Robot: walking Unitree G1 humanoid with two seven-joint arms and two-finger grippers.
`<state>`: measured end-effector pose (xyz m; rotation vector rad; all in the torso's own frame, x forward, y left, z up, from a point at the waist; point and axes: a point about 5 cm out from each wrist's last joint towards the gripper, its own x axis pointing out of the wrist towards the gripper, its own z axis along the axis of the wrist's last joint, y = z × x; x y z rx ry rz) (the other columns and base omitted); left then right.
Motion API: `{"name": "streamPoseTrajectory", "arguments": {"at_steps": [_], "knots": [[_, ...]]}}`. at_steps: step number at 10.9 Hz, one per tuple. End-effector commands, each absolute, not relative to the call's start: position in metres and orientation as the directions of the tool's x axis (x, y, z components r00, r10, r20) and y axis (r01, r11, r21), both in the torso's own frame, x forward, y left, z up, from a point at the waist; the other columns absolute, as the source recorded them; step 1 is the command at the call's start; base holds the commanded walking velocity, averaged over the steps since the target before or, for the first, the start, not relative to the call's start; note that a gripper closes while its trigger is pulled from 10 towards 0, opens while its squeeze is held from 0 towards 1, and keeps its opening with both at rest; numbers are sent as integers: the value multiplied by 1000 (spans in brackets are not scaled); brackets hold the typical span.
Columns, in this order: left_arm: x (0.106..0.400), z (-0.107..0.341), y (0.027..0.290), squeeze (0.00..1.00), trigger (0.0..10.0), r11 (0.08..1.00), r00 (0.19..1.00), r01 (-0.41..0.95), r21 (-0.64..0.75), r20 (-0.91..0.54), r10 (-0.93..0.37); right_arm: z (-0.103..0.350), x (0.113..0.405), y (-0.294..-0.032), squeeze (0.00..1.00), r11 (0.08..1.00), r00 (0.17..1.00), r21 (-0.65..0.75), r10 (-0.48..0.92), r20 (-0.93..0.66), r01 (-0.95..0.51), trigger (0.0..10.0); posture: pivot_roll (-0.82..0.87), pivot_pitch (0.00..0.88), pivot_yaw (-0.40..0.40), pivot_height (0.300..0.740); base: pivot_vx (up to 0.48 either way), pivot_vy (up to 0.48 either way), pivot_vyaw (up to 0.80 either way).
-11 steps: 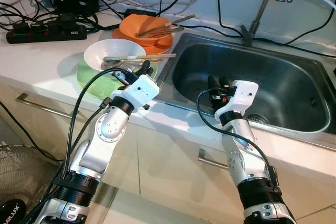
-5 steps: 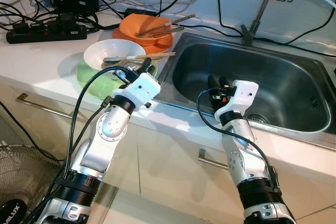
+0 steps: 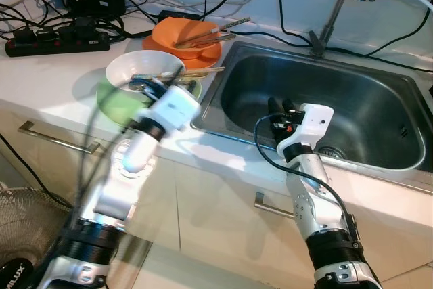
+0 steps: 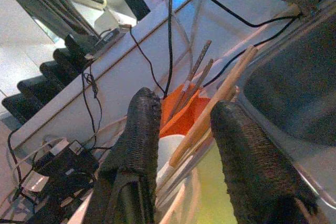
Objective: Kitchen organization
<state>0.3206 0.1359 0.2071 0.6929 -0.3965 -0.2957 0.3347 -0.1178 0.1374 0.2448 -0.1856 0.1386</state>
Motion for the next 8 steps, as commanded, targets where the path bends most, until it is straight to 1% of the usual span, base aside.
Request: {"name": "streamPoseTrajectory", "arguments": {"at_steps": [1, 2, 3, 4, 6, 7, 8], "knots": [[312, 218, 129, 0, 10000, 729, 836, 173, 662, 293, -464, 140, 337, -121, 0, 963, 973, 223, 104, 205, -150, 10000, 219, 38, -67, 740, 0, 0, 0], [305, 231, 117, 0, 10000, 740, 781, 232, 631, 334, -529, 140, 337, -121, 0, 963, 973, 223, 105, 204, -150, 10000, 223, 37, -69, 740, 0, 0, 0], [302, 235, 106, 0, 10000, 731, 748, 275, 625, 339, -571, 140, 337, -121, 0, 963, 974, 224, 106, 203, -151, 10000, 224, 36, -70, 740, 0, 0, 0], [299, 229, 89, 0, 10000, 710, 717, 354, 609, 311, -624, 140, 338, -119, 0, 962, 973, 224, 109, 202, -154, 10000, 223, 35, -71, 740, 0, 0, 0], [302, 208, 78, 0, 10000, 705, 721, 439, 557, 250, -647, 140, 339, -119, 0, 962, 973, 224, 110, 204, -156, 10000, 223, 32, -69, 740, 0, 0, 0], [309, 190, 78, 0, 10000, 728, 753, 470, 499, 205, -626, 140, 339, -119, 0, 962, 973, 224, 108, 204, -154, 10000, 222, 26, -66, 740, 0, 0, 0], [317, 180, 79, 0, 10000, 762, 785, 469, 446, 185, -591, 140, 339, -118, 0, 962, 973, 226, 107, 205, -153, 10000, 220, 25, -63, 740, 0, 0, 0]]}}
